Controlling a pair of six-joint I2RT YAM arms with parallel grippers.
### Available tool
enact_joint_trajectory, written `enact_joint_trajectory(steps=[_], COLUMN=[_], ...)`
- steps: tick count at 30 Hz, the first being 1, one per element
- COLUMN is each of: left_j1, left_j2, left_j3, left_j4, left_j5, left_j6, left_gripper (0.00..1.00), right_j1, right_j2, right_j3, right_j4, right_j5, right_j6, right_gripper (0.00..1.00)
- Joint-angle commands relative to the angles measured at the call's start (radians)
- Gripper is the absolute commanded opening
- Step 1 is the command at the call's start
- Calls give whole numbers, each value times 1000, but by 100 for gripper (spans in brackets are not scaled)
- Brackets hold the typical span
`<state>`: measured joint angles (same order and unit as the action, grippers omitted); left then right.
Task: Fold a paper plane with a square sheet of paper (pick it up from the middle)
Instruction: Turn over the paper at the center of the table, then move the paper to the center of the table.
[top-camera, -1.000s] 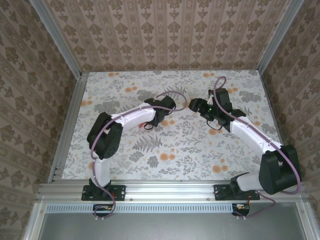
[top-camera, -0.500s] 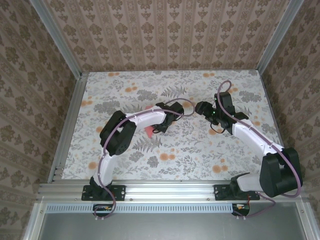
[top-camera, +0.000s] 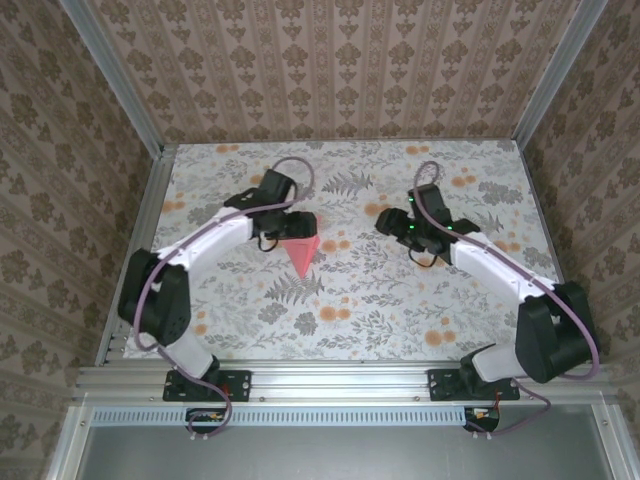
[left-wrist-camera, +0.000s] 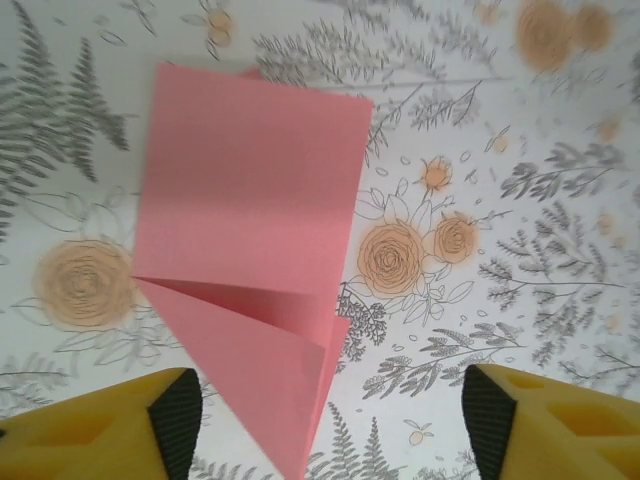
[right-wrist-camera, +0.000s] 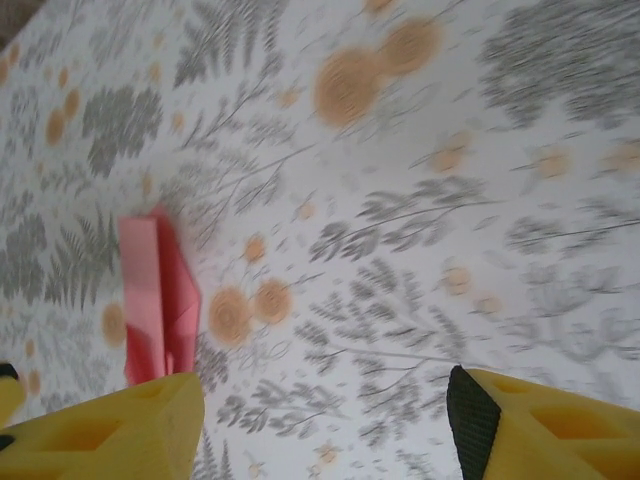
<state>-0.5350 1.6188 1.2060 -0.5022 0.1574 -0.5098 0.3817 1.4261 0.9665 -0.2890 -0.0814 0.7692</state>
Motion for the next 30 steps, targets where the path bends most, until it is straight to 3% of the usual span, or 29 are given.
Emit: enact_joint_trajectory(steps=[1, 7, 14, 21, 30], left_j1=[71, 275, 432, 458, 455], left_j2=[-85, -209, -237, -226, -185], left_j3=[-92, -272, -411, -431, -427], left_j4=[72, 102, 175, 195, 223], left_j5=[90, 90, 219, 258, 304], left_j6=[-69, -145, -197, -189, -189], left_gripper=[80, 89, 91, 92, 93], right_j1=[127, 352, 440, 432, 393], right_j2=[99, 337, 566, 728, 792], right_j3=[111, 373, 606, 741, 708], right_j4=[-61, -142, -176, -217, -198], right_j5=[67, 129, 78, 67, 73], right_j6=[-25, -64, -96, -120, -144], right_gripper=[65, 56, 43, 43, 43])
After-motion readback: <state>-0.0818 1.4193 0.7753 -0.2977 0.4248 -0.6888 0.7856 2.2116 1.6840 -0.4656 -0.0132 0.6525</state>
